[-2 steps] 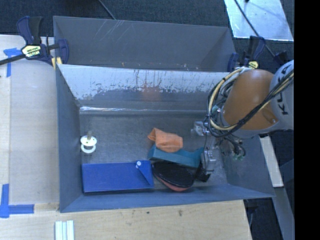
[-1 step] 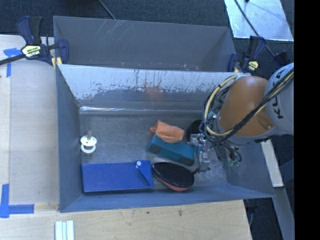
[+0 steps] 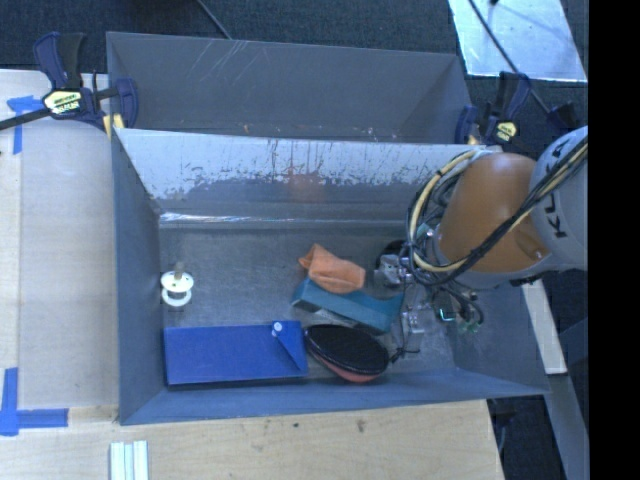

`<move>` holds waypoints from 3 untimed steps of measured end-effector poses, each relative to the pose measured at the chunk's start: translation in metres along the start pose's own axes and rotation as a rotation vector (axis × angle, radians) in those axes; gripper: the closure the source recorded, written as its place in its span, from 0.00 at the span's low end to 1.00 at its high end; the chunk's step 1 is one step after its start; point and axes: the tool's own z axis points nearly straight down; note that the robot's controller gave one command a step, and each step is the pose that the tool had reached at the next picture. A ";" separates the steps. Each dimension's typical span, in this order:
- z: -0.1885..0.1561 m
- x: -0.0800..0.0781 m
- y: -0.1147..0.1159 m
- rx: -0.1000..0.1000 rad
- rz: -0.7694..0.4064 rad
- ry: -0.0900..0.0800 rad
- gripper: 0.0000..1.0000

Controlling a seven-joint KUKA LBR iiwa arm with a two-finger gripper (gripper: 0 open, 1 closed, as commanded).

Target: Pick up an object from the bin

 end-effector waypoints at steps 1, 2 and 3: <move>0.000 0.000 0.000 0.000 0.000 0.001 0.00; 0.009 0.004 0.051 0.008 -0.020 -0.010 1.00; 0.009 0.004 0.051 0.008 -0.020 -0.010 1.00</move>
Offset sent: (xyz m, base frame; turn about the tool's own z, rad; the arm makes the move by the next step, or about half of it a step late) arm -0.0092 0.0561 -0.0138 -0.0246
